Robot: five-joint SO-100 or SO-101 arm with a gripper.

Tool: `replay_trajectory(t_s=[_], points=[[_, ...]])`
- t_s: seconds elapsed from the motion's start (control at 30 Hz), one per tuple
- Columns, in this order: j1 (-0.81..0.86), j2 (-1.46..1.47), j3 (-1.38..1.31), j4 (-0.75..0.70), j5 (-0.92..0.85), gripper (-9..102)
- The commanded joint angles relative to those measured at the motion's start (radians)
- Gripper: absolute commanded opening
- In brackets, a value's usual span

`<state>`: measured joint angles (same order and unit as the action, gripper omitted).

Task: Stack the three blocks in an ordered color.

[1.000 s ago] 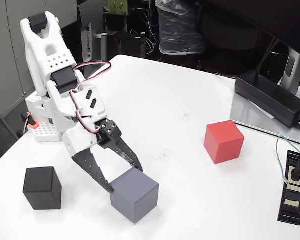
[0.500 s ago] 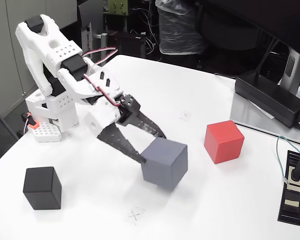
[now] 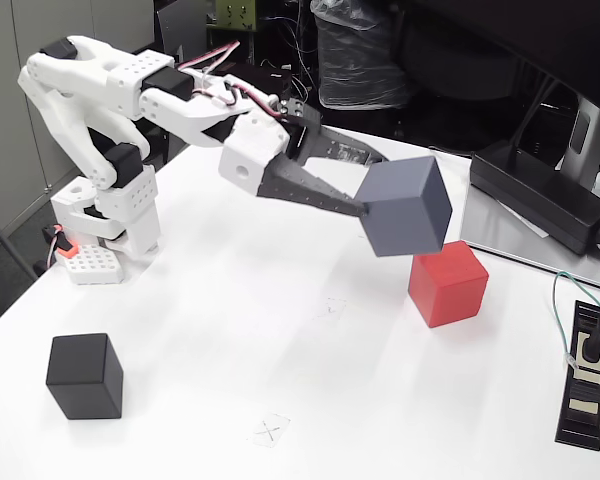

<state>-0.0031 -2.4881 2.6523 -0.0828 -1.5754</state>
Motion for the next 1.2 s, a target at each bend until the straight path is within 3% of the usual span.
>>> replay_trajectory(t_s=[0.0, 1.17], points=[[-0.064, -0.018, -0.058, 0.003, 0.032, 10], [-0.087, 0.578, -0.428, 0.015, 0.055, 10]])
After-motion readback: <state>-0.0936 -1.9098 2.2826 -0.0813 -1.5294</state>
